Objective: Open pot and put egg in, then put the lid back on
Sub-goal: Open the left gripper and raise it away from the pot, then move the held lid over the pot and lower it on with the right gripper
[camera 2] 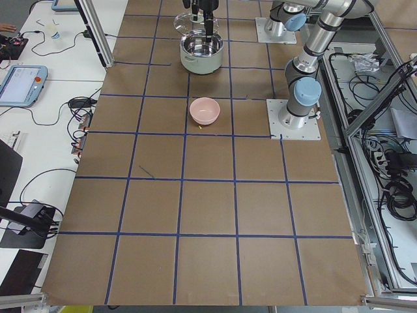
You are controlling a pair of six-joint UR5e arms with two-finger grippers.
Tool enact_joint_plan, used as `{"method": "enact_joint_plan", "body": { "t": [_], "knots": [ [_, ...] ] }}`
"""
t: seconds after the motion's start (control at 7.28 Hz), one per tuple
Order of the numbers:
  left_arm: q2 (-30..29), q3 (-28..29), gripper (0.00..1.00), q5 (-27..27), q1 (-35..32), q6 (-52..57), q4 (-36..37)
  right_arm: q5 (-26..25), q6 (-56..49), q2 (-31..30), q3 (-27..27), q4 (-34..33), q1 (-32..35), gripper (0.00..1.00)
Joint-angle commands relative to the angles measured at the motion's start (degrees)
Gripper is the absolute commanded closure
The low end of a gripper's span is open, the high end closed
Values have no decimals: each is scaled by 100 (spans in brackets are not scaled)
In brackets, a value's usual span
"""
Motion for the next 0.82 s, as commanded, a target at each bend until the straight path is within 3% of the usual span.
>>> {"method": "enact_joint_plan", "body": {
  "t": [0.0,0.69],
  "knots": [
    [-16,-189,0,-15,64,331,14,-66,-67,199,2,-96,76,56],
    [-42,-242,0,20,108,738,558,-39,-31,261,220,-183,85,56]
  ]
}}
